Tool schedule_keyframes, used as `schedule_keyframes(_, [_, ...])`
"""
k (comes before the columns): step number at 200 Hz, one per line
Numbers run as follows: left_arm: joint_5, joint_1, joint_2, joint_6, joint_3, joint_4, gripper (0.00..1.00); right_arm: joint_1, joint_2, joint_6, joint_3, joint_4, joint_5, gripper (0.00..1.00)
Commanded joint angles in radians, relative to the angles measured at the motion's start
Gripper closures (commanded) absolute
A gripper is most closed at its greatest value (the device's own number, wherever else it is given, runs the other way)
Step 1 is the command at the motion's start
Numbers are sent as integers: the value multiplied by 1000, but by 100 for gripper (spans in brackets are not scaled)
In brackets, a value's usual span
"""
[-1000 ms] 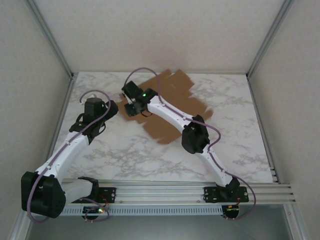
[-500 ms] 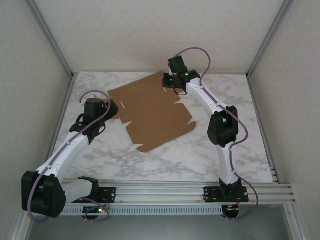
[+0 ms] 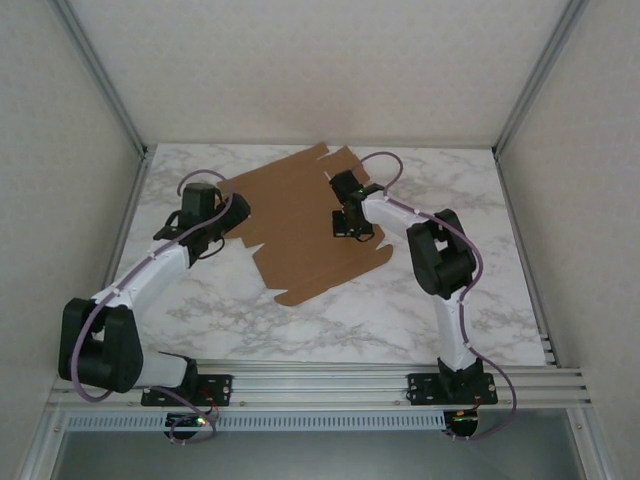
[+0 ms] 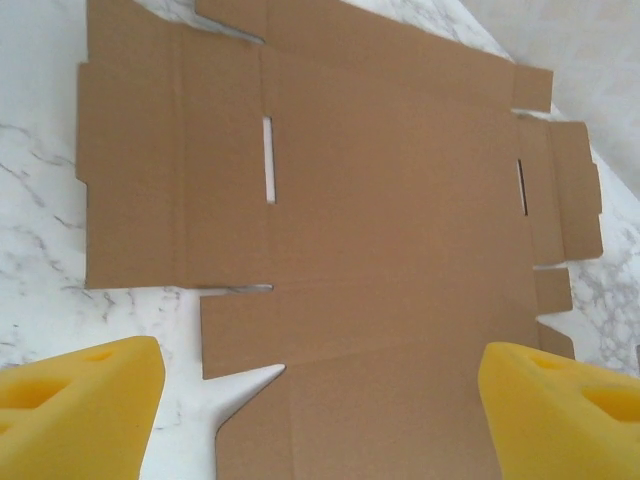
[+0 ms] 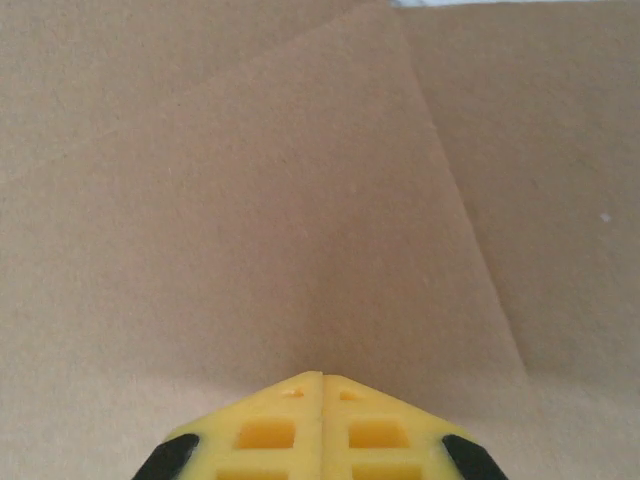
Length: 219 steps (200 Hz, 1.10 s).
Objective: Fold the paper box
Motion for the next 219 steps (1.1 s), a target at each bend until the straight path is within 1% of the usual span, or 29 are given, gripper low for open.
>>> schedule_keyframes(1, [65, -31, 46, -22, 13, 24, 20, -10, -44, 51, -107, 28, 10, 100])
schedule_keyframes(33, [85, -115, 144, -40, 11, 48, 28, -10, -131, 150, -271, 106, -42, 100])
schedule_keyframes(46, [86, -143, 185, -52, 3, 70, 35, -10, -173, 190, -340, 152, -76, 100])
schedule_keyframes(60, [84, -163, 235, -67, 0, 86, 45, -10, -205, 228, -400, 189, -100, 100])
schedule_keyframes(76, [97, -178, 295, -79, 6, 109, 62, -6, -233, 242, -441, 210, -121, 100])
schedule_keyframes(95, [117, -188, 370, -93, 22, 123, 79, 10, -257, 221, -468, 202, -52, 100])
schedule_keyframes(110, [117, -198, 422, -107, 40, 121, 87, 14, -262, 208, -489, 195, -35, 100])
schedule_keyframes(118, [101, -206, 447, -105, 56, 112, 91, 20, -263, 205, -499, 195, -45, 100])
schedule_keyframes(133, [64, -214, 484, -94, 91, 80, 100, 39, -268, 200, -515, 191, -60, 100])
schedule_keyframes(154, [18, -214, 521, -88, 131, 48, 100, 100, -284, 181, -539, 188, -69, 100])
schedule_keyframes(173, [7, -214, 552, -77, 164, 36, 100, 148, -297, 167, -565, 197, -103, 100])
schedule_keyframes(191, [13, -213, 587, -58, 208, 18, 100, 187, -314, 164, -591, 231, -168, 100])
schedule_keyframes(197, [15, -212, 598, -50, 223, 13, 100, 226, -320, 165, -596, 244, -189, 100])
schedule_keyframes(219, [28, -213, 626, -19, 273, -1, 100, 285, -323, 180, -590, 303, -284, 100])
